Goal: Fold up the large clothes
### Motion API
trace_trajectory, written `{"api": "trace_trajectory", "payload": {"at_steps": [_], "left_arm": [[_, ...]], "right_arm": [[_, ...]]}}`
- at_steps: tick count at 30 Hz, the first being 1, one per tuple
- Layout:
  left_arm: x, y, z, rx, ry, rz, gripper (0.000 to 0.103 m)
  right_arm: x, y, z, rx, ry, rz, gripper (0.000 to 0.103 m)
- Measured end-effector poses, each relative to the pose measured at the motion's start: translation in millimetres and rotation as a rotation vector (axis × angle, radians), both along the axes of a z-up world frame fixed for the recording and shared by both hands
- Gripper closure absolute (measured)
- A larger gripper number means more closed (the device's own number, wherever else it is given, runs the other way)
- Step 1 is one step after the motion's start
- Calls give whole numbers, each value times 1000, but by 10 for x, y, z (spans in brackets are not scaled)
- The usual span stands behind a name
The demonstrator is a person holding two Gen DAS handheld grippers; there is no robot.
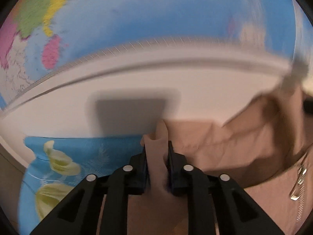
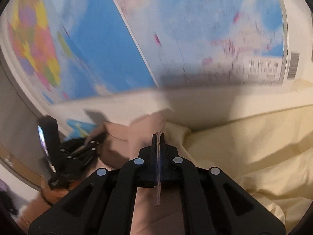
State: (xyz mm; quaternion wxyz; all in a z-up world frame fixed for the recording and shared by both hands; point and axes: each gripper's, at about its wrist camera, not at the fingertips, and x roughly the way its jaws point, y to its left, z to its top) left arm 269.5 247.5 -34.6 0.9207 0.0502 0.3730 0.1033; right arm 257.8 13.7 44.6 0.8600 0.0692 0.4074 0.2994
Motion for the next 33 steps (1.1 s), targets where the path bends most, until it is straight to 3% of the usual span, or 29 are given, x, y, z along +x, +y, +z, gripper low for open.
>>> {"api": "trace_trajectory", "payload": {"at_steps": [2,3,4,5,10,13,16,18,21,23,27,28,33], "left_arm": [[-81,8,-26,10,7,-11,64],[-171,56,18,-12,-3,-15,55],[-241,96,55,-23,-14,-16,49],[-363,138,129,-27,-37,-23,39],[-1130,288,331,35,-106,-102,25],[-1647,269,270,15,-75,-169,21],[-2165,156,13,-22,-12,-229,21],[-2374,-6,-141,13,30,-236,21],[-2629,-136,-227,51,40,-266,21],[-2777,-165,-132,29,12,-286,21],[-2791,-328,80,-23,-42,-354,19],[-2769,-405,113,-27,-50,-367,19],[-2548,-812,115,-45,-38,-438,19]], "right_arm": [[-54,-30,35,-18,-17,-9,92],[-80,-28,70,-29,-33,-18,81],[-135,-100,143,-59,-50,-48,46],[-202,-174,210,-67,-70,-78,29],[-801,-534,468,-47,-181,-18,34],[-1322,-636,340,-107,-217,113,34],[-1691,-583,-2,-190,-165,198,39],[-1815,-634,-204,-252,-120,179,42],[-2026,-1026,-283,-178,-52,126,44],[-2250,-1424,-173,-134,-85,62,28],[-2681,-2090,-76,-169,-122,-151,16],[-2781,-2303,-125,-176,-92,-201,10],[-2865,-2650,-702,-209,129,-250,10]]}}
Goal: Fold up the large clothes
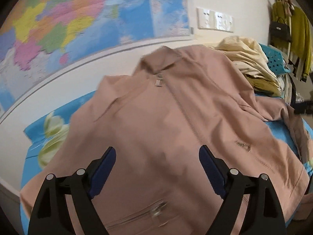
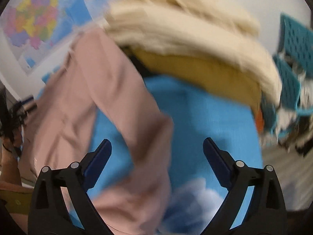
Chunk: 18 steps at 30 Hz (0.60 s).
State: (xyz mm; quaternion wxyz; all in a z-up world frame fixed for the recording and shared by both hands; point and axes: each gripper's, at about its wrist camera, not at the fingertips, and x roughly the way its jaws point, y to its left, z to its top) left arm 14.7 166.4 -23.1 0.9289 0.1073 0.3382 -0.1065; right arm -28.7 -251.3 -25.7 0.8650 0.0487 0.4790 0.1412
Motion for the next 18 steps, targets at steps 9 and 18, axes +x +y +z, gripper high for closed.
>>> {"api": "trace_trajectory", "payload": {"at_steps": [9,18], "left_arm": [[54,-406,15,-61,42,-124,19],[-139,174,395,-315,-13,-136,19]], "right_arm": [[-119,-14,477,334,-64,184,96],[-248,1440,1696,442,-254,688,95]]}}
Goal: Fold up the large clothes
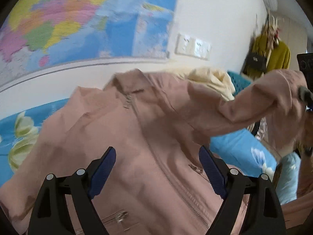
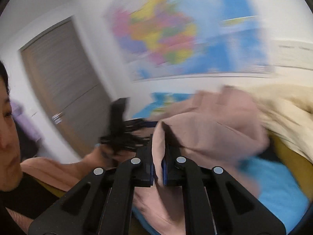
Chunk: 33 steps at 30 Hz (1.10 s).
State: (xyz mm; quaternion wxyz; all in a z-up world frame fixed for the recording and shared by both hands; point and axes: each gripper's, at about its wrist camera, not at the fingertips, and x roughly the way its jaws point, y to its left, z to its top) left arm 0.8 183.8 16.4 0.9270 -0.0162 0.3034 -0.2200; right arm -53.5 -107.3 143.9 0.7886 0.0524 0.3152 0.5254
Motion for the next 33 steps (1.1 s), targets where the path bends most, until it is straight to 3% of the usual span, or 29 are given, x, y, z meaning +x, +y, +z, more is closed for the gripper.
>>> {"api": "trace_trajectory", "payload": {"at_steps": [3,5,6,7,8,9,11,14,17,19,22,23,24,25,26,27,28,29,33], "left_arm": [[-96,294,17,-16,-10,72,19],[-144,482,-13,-27,2,122,19],[-165,567,-34,-28,11,144,19],[-189,648,-71,-21,24,172,19],[-202,705,-101,-17,35,180,19],[-220,738,-136,-13,47,183,19],[-239,744,-215,4,74,172,19],[-271,591,-343,45,100,95,19],[-262,401,-498,103,136,10,18],[-232,282,-636,161,180,-19,18],[-156,207,-856,234,264,-31,20],[-133,212,-894,250,279,-27,28],[-119,215,-928,271,289,-23,43],[-122,222,-939,297,280,-19,52],[-136,228,-918,313,264,-33,72],[-145,228,-877,344,239,-28,83],[-155,225,-826,392,201,-5,87],[-162,218,-765,452,152,24,99],[-124,294,-340,625,-66,169,97]], "right_arm": [[134,665,-202,-62,55,131,84],[326,1076,-532,-119,140,169,75],[392,1209,-678,-137,181,175,68],[459,1336,-869,-175,228,179,52],[481,1400,-985,-215,231,168,41],[528,1442,-1052,-247,218,141,41],[530,1353,-1125,-274,212,126,42],[672,978,-1004,-230,182,42,39],[890,483,-901,-237,109,-170,30],[1090,195,-960,-268,129,-294,30],[1396,23,-1148,-305,182,-378,25],[1510,40,-1263,-326,198,-383,25],[1570,72,-1334,-331,216,-371,26],[1627,105,-1406,-331,233,-365,34],[1688,143,-1468,-306,264,-337,57],[1743,171,-1498,-283,292,-300,71],[1743,194,-1482,-277,295,-294,93],[1758,183,-1428,-273,277,-303,99],[1824,53,-1161,-215,209,-346,99]]}}
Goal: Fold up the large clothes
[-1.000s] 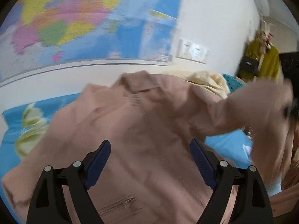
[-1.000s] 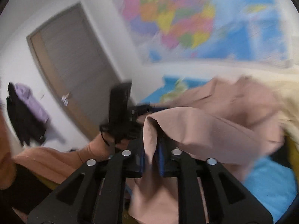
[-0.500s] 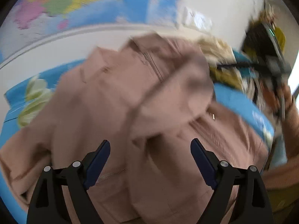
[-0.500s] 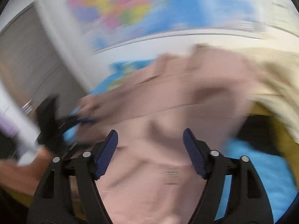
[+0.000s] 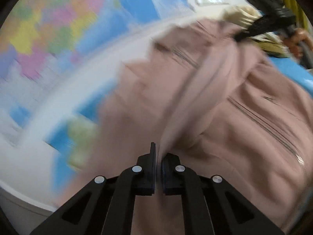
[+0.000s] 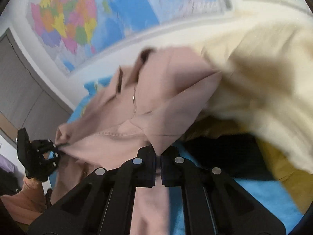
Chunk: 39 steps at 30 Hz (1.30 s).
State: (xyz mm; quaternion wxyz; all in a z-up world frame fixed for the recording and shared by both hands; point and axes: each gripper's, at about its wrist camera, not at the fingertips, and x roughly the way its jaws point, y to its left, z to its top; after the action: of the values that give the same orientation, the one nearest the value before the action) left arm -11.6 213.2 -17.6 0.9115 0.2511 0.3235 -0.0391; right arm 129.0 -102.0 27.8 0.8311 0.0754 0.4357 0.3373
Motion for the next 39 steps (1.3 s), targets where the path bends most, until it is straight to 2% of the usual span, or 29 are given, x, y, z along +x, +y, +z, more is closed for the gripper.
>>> {"api": "trace_trajectory", "payload": {"at_steps": [1,2,3,4,5,6,7,9,10,12,13,17,19,21,23,24,25,28,29,32,34,36,37,38,39], "left_arm": [[6,12,82,28,-54,5,95],[11,20,118,46,-84,1,89],[10,24,129,77,-114,-5,76],[5,30,75,124,-132,-6,70],[21,53,1,137,-113,-18,60],[46,119,-89,111,-60,-35,49],[61,194,-148,57,-18,-42,48],[54,351,-233,-74,76,-84,35],[70,411,-247,-94,81,-86,31],[32,521,-275,-117,80,-73,15],[44,549,-290,-121,82,-58,13],[213,580,-355,-125,112,-17,14],[336,574,-407,-119,123,25,35],[510,645,-411,-148,142,80,87],[608,756,-297,-213,147,94,99],[605,808,-228,-241,135,95,99],[582,917,-78,-302,122,92,99],[489,1117,205,-387,105,60,99],[474,1141,253,-390,103,64,97],[502,1194,268,-317,110,125,90],[552,1210,168,-312,153,139,84],[565,1214,69,-301,178,161,61],[580,1197,-6,-272,194,187,60],[583,1189,-57,-249,197,204,60],[575,1199,-80,-242,194,214,59]], "right_arm": [[1,-80,67,-4,-21,-21,99],[6,-121,97,-18,-39,-44,99],[23,-125,98,-34,-44,-61,99],[44,-147,42,-65,-40,-85,99],[61,-157,-26,-82,-28,-96,99],[79,-165,-98,-87,-13,-102,99],[105,-188,-207,-87,18,-107,99],[144,-216,-353,-81,62,-112,97],[147,-214,-374,-82,67,-113,94],[125,-198,-377,-98,64,-123,84],[92,-190,-341,-112,47,-129,78],[-115,-170,-131,-139,-50,-123,59],[-245,-124,-20,-141,-110,-122,55],[-316,-85,31,-137,-135,-122,56],[-373,-11,76,-145,-163,-119,56],[-398,34,97,-148,-176,-108,57],[-422,101,112,-152,-191,-92,59],[-489,397,124,-151,-216,19,59],[-497,533,103,-157,-222,59,59],[-443,959,-53,-206,-228,160,59],[-348,1245,-218,-247,-204,220,60],[-237,1452,-404,-313,-191,252,62],[-134,1546,-542,-383,-184,232,69],[-64,1567,-617,-409,-166,220,79],[21,1565,-687,-420,-135,207,83]]}}
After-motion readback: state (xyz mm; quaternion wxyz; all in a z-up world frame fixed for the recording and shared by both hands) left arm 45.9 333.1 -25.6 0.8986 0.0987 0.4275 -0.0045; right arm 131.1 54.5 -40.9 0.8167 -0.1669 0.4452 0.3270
